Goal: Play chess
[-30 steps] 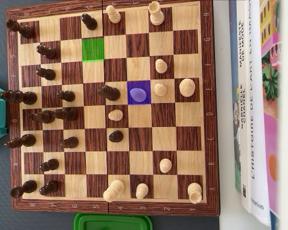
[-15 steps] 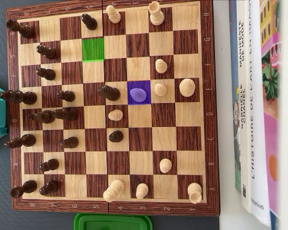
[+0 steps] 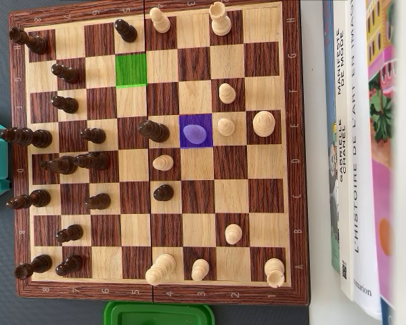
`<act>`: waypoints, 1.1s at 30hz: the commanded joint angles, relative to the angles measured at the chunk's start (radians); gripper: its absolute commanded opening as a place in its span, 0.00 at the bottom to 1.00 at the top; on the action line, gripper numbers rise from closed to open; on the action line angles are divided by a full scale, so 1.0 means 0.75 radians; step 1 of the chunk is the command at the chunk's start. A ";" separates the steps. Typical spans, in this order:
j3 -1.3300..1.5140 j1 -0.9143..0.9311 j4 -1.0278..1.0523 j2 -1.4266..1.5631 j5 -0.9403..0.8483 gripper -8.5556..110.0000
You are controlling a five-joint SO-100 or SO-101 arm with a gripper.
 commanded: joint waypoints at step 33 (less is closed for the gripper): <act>-1.012 -0.057 2.381 -0.824 0.084 0.20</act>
